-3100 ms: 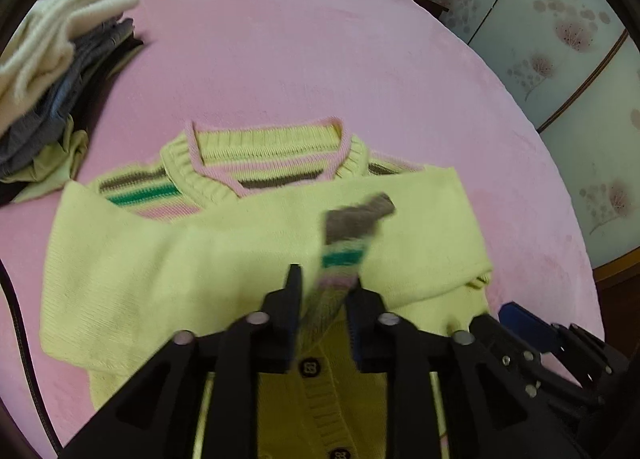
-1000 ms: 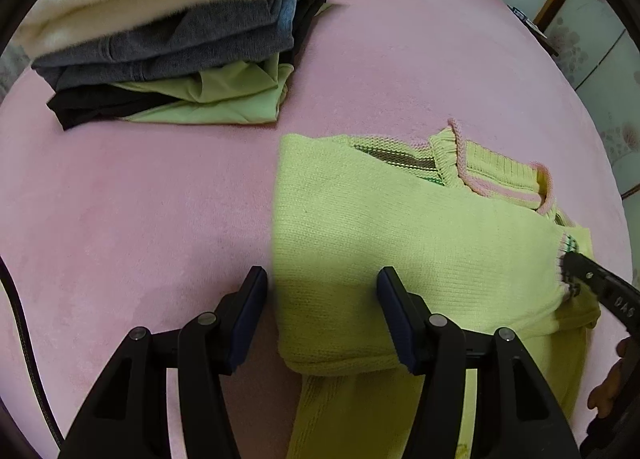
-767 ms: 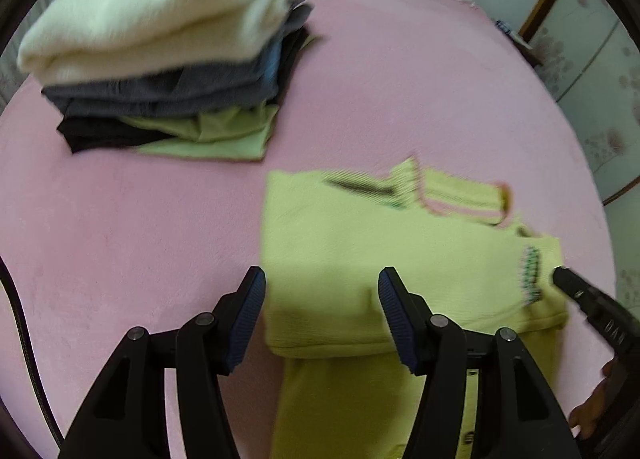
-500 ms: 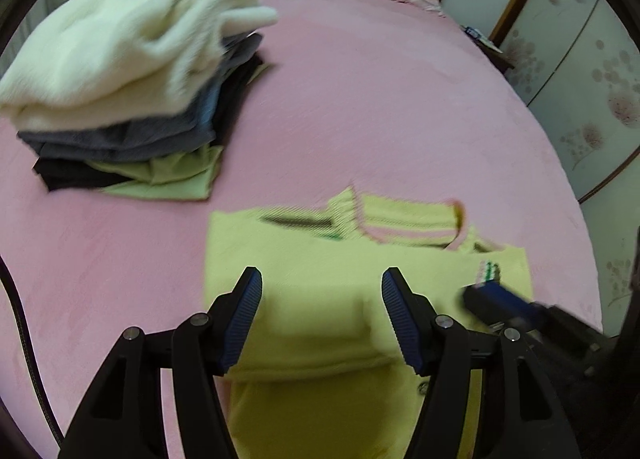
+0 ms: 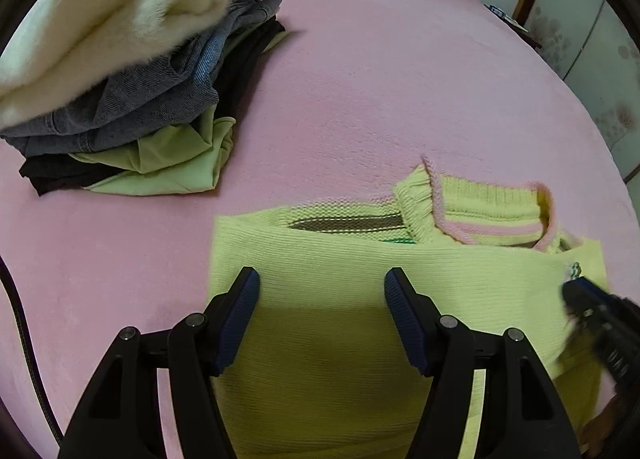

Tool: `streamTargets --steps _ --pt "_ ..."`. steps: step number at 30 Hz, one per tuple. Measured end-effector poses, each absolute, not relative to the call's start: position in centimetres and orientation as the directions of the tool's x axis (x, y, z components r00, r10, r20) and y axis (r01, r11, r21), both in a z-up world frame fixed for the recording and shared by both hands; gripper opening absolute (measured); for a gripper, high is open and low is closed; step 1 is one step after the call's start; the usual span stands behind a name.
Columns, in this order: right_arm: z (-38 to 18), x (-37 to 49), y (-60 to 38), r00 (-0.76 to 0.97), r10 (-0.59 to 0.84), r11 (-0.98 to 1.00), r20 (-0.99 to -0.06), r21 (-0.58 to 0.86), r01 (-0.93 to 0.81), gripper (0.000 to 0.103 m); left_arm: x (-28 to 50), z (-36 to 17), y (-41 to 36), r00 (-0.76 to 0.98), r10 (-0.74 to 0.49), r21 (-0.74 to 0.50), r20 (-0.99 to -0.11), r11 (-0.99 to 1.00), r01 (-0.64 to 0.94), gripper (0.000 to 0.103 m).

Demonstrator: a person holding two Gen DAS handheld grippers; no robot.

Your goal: Fold large clothes

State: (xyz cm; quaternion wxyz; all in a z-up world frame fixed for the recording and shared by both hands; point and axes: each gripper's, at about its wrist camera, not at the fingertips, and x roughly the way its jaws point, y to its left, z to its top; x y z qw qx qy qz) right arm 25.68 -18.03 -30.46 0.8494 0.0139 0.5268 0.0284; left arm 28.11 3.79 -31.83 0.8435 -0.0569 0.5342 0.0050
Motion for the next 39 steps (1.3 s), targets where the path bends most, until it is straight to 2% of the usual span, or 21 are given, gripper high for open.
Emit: streamTargets --steps 1,7,14,16,18,24,27,32,39 --pt "-30.5 25.5 -18.7 0.438 0.032 0.999 -0.898 0.029 -0.014 0.025 28.1 -31.9 3.8 0.431 -0.053 -0.088 -0.901 0.994 -0.062 0.064" --pt "-28.6 23.9 -21.7 0.428 0.053 0.996 -0.902 0.081 0.047 0.025 27.7 -30.1 4.0 0.417 -0.063 -0.105 -0.907 0.991 -0.077 0.064" --pt "-23.8 20.5 -22.6 0.470 0.097 0.989 -0.877 0.136 0.049 0.025 24.4 -24.8 5.6 0.431 -0.123 -0.192 -0.894 0.974 -0.120 0.065" --pt "-22.1 19.4 -22.6 0.488 0.099 0.990 -0.867 0.134 0.039 0.025 23.4 -23.0 5.6 0.446 -0.108 -0.185 -0.888 0.974 -0.134 0.065" --pt "-20.5 18.2 -22.9 0.500 0.100 0.991 -0.860 0.134 0.032 0.025 21.7 -21.0 5.7 0.469 -0.077 -0.167 -0.880 0.974 -0.154 0.071" --pt "-16.3 15.0 -24.1 0.521 0.116 0.990 -0.846 0.140 0.006 0.026 17.8 -14.8 6.0 0.550 -0.081 -0.217 -0.831 0.958 -0.186 0.078" --pt "-14.5 13.6 -24.3 0.523 0.119 0.991 -0.844 0.130 -0.016 0.026 15.6 -12.5 5.4 0.554 -0.039 -0.171 -0.832 0.967 -0.189 0.078" --pt "-11.9 11.6 -24.3 0.522 0.177 0.984 -0.834 0.166 -0.069 0.026 11.6 -9.2 5.0 0.561 -0.024 -0.165 -0.827 0.966 -0.201 0.078" --pt "-8.2 8.6 -23.0 0.572 0.165 0.982 -0.803 0.081 -0.169 0.026 8.6 -6.6 5.3 0.552 -0.029 -0.173 -0.833 0.962 -0.210 0.078"
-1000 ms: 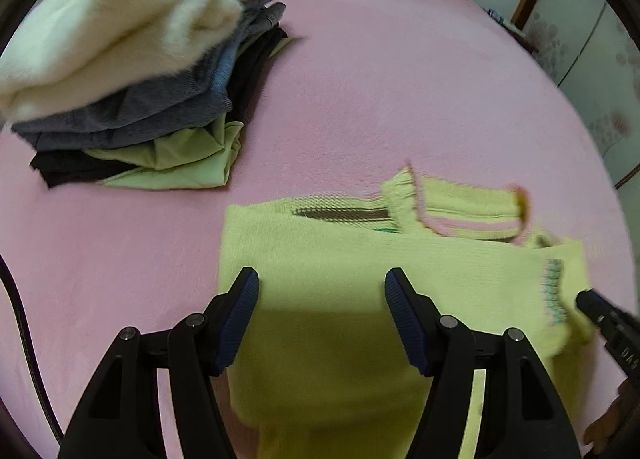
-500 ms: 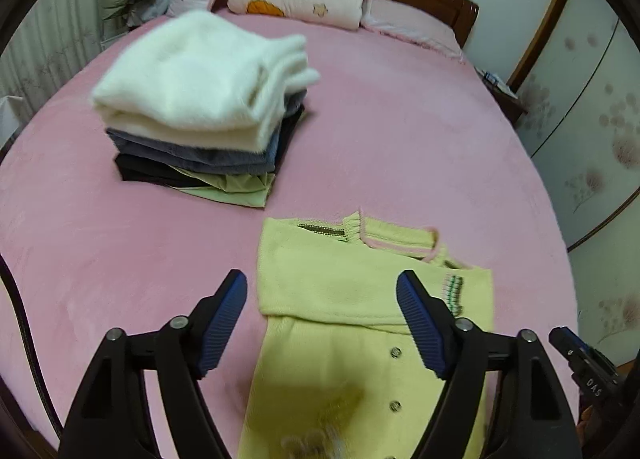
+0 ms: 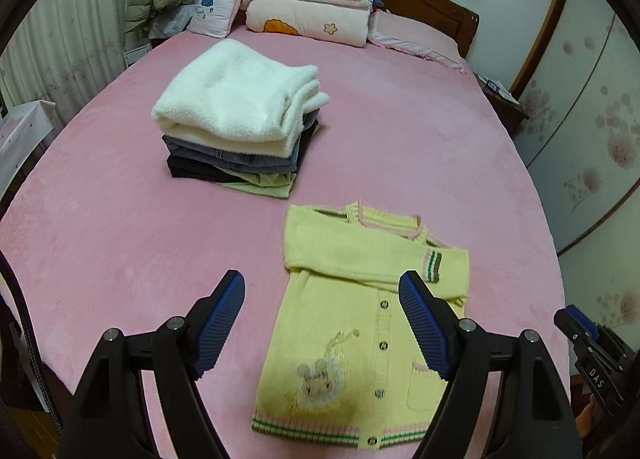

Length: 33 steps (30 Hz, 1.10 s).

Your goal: Fold large clothes

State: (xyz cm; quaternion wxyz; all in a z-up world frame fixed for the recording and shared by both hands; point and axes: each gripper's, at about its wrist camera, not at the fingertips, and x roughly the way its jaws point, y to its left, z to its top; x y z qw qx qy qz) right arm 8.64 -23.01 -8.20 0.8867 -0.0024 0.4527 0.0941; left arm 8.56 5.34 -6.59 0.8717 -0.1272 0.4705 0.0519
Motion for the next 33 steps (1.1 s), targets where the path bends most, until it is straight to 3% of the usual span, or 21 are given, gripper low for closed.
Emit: streamTargets --steps 8,23,33 --pt "-10.0 5.5 -21.4 0.540 0.133 0.985 -0.831 0.051 -0.164 0.026 6.8 -10.1 5.8 0.489 -0.098 -0.169 -0.867 0.980 -0.104 0.078" --pt "-23.1 -0.4 -22.8 0.306 0.099 0.993 -0.947 0.112 0.024 0.026 1.0 -28.0 8.9 0.246 -0.255 -0.278 -0.935 0.959 -0.063 0.078" --pt "-27.3 -1.5 -25.1 0.265 0.122 0.985 -0.957 0.149 0.085 0.026 0.1 -31.3 7.7 0.259 -0.318 -0.330 -0.912 0.944 -0.003 0.078"
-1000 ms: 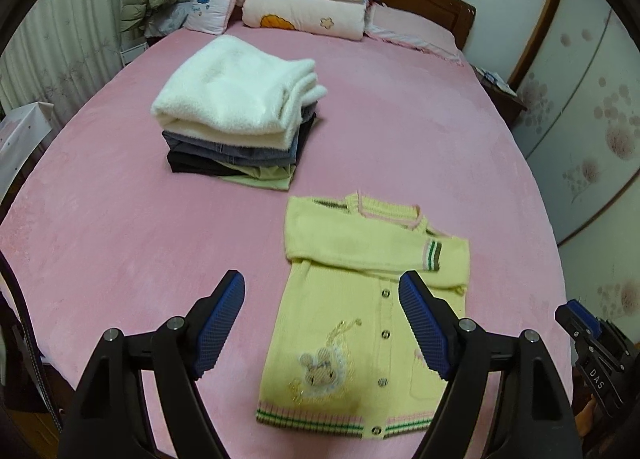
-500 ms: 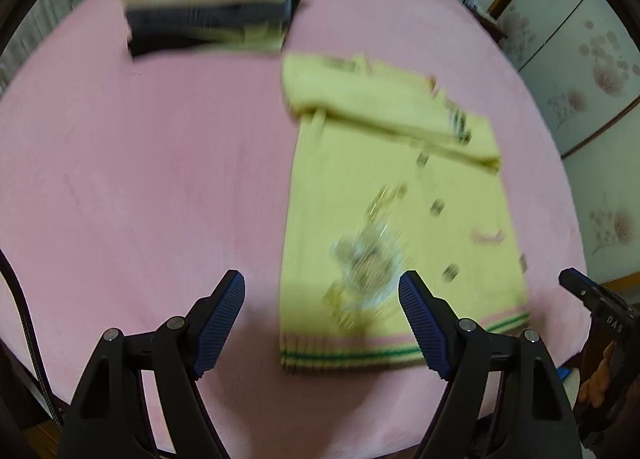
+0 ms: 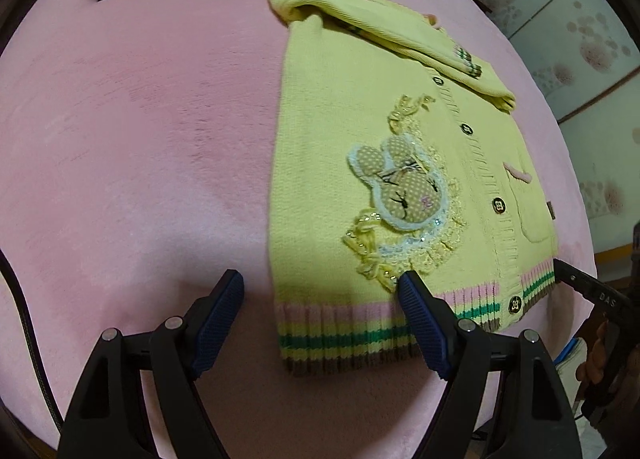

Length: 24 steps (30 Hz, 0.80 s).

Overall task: Fold large clothes
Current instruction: 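Move both tools to the striped hem corners and grasp them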

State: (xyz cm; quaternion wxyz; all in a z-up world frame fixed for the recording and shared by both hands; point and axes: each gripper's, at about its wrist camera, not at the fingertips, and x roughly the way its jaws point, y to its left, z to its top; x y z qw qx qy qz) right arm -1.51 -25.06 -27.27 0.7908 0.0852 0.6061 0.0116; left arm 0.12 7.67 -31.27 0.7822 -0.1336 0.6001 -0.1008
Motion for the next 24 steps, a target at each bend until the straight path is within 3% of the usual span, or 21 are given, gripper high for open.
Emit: streamTargets --steps 12,16,21,23,24 --pt "-28.4 -1.4 -25.8 0.276 0.256 0.960 -0.926 0.278 0.043 0.030 0.0 -31.4 7.3 0.240 -0.417 -0.428 -0.877 0.904 0.007 0.080" --pt "-28.6 -1.6 -25.6 0.274 0.291 0.951 -0.917 0.307 0.018 0.030 -0.1 -31.7 6.5 0.247 -0.389 -0.398 -0.888 0.917 0.014 0.080" --pt "-29.5 -1.2 -25.6 0.270 0.295 0.949 -0.917 0.314 0.028 0.030 0.6 -32.7 5.5 0.229 -0.401 -0.410 -0.887 0.912 0.006 0.099" --pt "-29.5 -1.2 -25.5 0.272 0.292 0.951 -0.917 0.308 0.016 0.030 0.6 -32.7 4.4 0.231 -0.360 -0.365 -0.904 0.931 0.023 0.100" --pt "-29.5 -1.2 -25.4 0.273 0.292 0.952 -0.917 0.305 0.006 0.029 0.6 -32.6 4.0 0.238 -0.340 -0.342 -0.910 0.939 0.030 0.094"
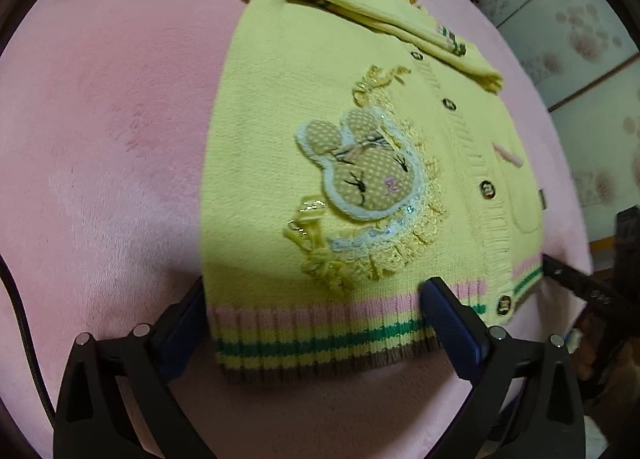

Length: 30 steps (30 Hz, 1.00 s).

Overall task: Fold large clothes
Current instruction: 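Move both tools to the striped hem corners and grasp them, then lift the hem with both tools and fold it over toward the collar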

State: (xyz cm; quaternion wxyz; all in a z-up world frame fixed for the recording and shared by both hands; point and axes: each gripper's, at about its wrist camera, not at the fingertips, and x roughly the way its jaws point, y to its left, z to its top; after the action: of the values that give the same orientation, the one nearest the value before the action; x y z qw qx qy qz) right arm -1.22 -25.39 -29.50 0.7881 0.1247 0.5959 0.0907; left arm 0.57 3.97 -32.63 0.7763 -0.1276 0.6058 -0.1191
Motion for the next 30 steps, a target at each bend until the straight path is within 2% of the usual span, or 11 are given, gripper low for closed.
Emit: streamTargets --steps 1,2,3,4,5,12,21,30 --pt "-29.4 -1.2 -25.4 0.273 0.297 0.951 -0.915 0.308 -0.004 0.020 0.4 -32.4 3.7 0.250 -0.319 -0.319 -0.914 0.947 0.040 0.087" --pt "-29.4 -1.3 -25.5 0.268 0.317 0.945 -0.910 0.327 -0.009 0.013 0.3 -32.1 3.4 0.257 -0.314 -0.311 -0.914 0.949 0.052 0.071" --pt "-29.3 -1.2 -25.6 0.260 0.328 0.941 -0.908 0.337 -0.007 0.011 0.2 -31.8 3.2 0.260 -0.316 -0.313 -0.912 0.948 0.055 0.044" --pt "-29.1 -1.2 -25.6 0.260 0.327 0.941 -0.909 0.338 -0.005 0.009 0.3 -31.5 3.2 0.254 -0.326 -0.324 -0.911 0.945 0.051 0.030" --pt "-28.9 -1.3 -25.6 0.262 0.326 0.942 -0.908 0.335 -0.009 0.008 0.5 -31.3 3.3 0.239 -0.358 -0.360 -0.903 0.932 0.038 0.012" --pt "-25.1 -1.6 -25.0 0.301 0.271 0.963 -0.914 0.262 -0.071 0.007 1.0 -27.4 2.8 0.247 -0.311 -0.311 -0.918 0.950 0.039 0.011" --pt "-17.8 -3.1 -24.8 0.361 0.277 0.961 -0.891 0.251 -0.118 0.007 1.2 -20.9 4.9 0.277 -0.351 -0.374 -0.894 0.927 -0.032 0.010" --pt "-14.3 -7.5 -23.7 0.259 0.281 0.959 -0.924 0.263 -0.101 0.007 -1.8 -20.1 4.8 0.083 -0.382 -0.387 -0.921 0.920 -0.066 0.011"
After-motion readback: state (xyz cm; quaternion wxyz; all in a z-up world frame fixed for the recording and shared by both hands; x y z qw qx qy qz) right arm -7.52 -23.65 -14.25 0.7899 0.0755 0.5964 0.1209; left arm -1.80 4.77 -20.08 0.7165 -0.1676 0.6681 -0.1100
